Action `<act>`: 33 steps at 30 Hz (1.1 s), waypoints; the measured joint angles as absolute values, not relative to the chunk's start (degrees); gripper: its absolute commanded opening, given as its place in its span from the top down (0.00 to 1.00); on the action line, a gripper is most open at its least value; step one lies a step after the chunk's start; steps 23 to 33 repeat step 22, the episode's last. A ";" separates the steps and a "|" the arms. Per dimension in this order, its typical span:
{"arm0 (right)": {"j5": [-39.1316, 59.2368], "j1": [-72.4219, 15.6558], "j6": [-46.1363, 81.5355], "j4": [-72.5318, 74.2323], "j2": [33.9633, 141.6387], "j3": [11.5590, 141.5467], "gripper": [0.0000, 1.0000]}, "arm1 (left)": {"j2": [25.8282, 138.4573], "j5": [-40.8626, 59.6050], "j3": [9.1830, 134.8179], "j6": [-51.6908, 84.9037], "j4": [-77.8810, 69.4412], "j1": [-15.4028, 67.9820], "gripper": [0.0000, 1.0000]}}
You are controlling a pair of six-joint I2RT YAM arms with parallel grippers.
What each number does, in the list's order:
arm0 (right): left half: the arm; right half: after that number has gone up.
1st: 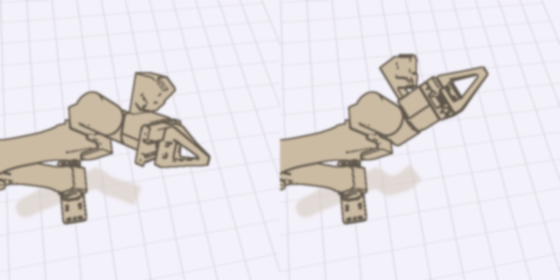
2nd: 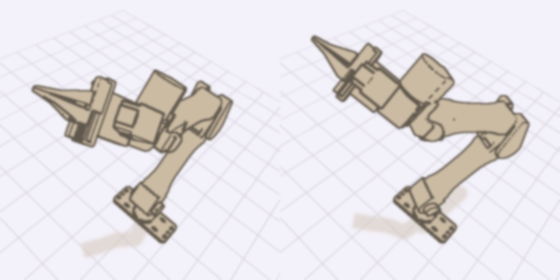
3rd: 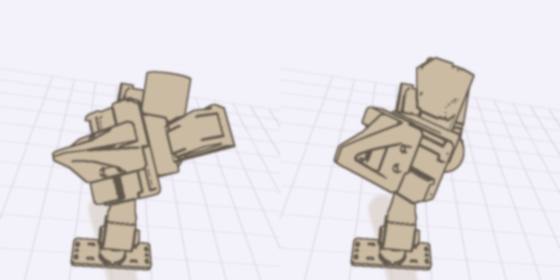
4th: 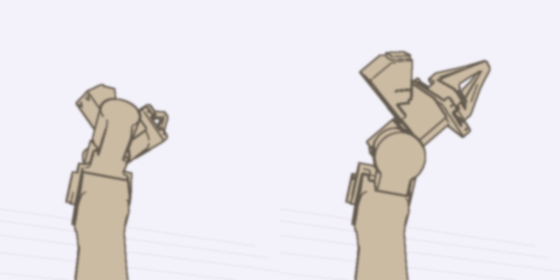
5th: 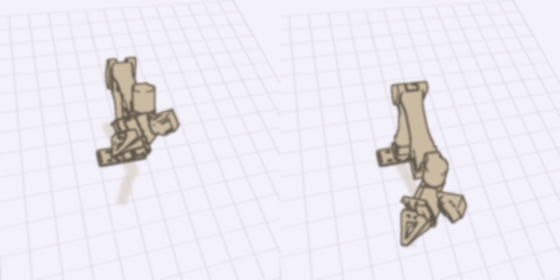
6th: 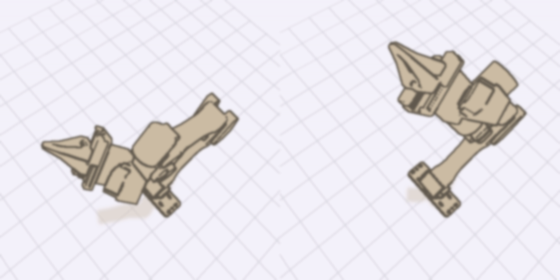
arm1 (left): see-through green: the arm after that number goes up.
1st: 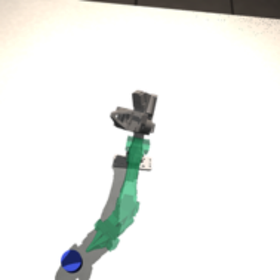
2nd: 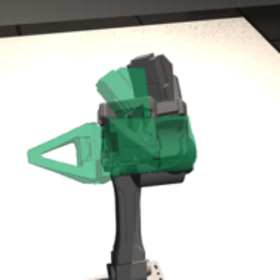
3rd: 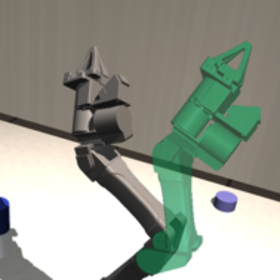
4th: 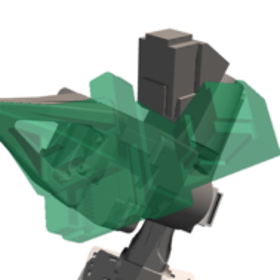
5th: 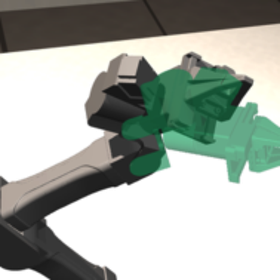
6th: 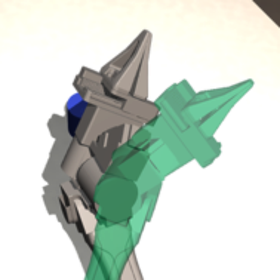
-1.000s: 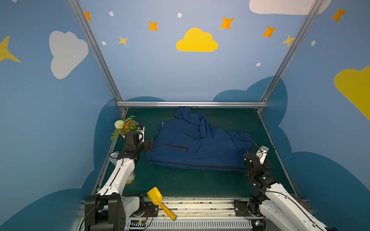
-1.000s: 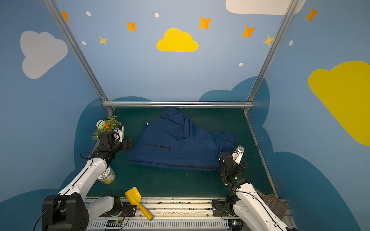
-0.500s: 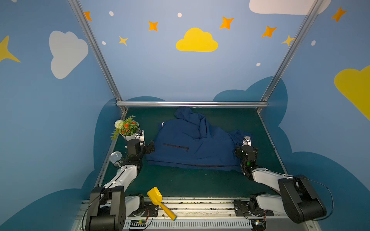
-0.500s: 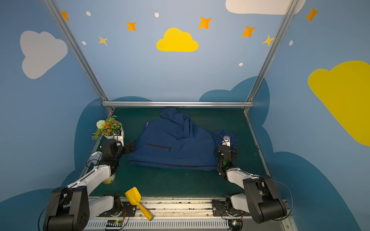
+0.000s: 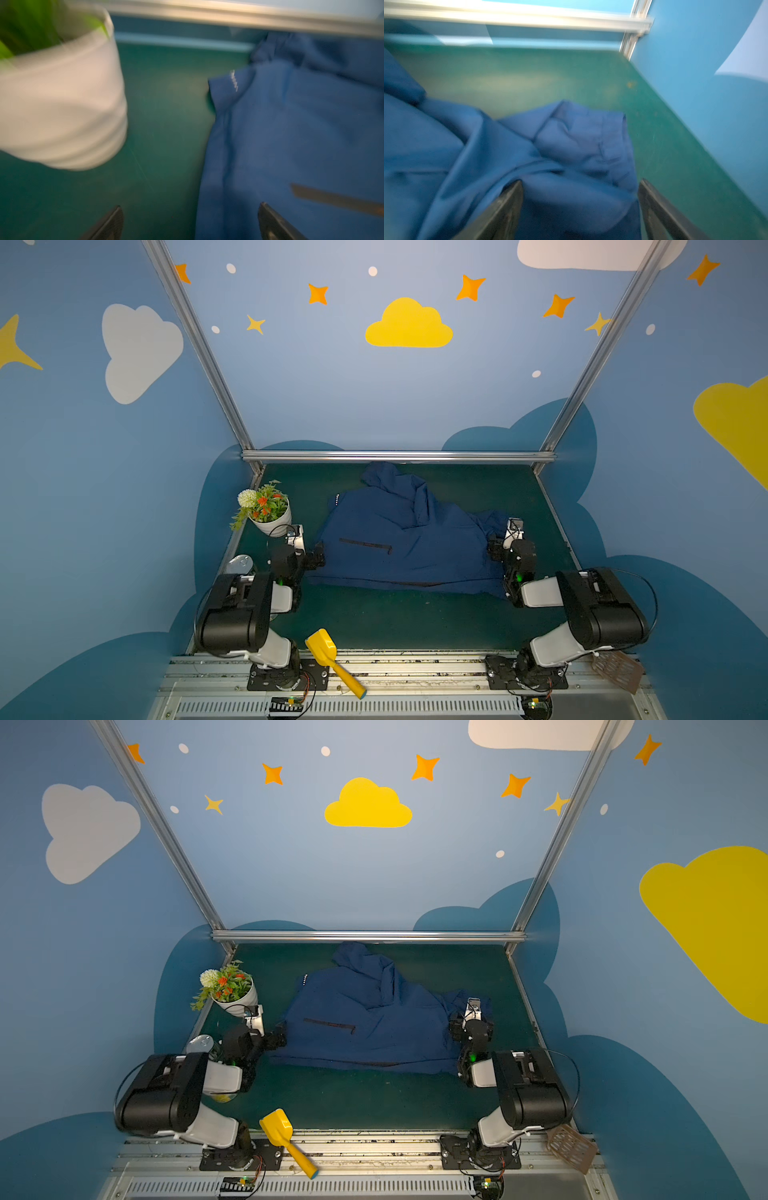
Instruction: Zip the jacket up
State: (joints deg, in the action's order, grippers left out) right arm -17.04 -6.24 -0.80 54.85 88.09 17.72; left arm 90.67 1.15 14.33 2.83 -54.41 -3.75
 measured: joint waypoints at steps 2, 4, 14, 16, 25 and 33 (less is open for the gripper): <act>-15.70 -5.48 -0.36 54.30 88.27 19.27 0.12 | 90.28 1.19 17.76 2.76 -49.32 -3.42 0.01; -14.85 -5.10 0.01 53.15 88.18 20.40 0.13 | 90.00 0.10 20.91 2.44 -50.04 -2.55 0.00; -13.45 -4.95 0.45 51.09 88.14 20.99 0.12 | 88.73 -1.76 22.61 1.74 -47.57 -1.37 0.01; -13.39 -4.95 0.60 50.96 88.14 20.99 0.12 | 88.73 -1.91 22.61 1.74 -47.00 -1.37 0.01; -13.37 -4.93 0.86 50.72 88.14 21.02 0.12 | 88.73 -2.07 22.61 1.74 -46.26 -1.37 0.01; -13.37 -4.93 0.86 50.72 88.14 21.02 0.12 | 88.73 -2.07 22.61 1.74 -46.26 -1.37 0.01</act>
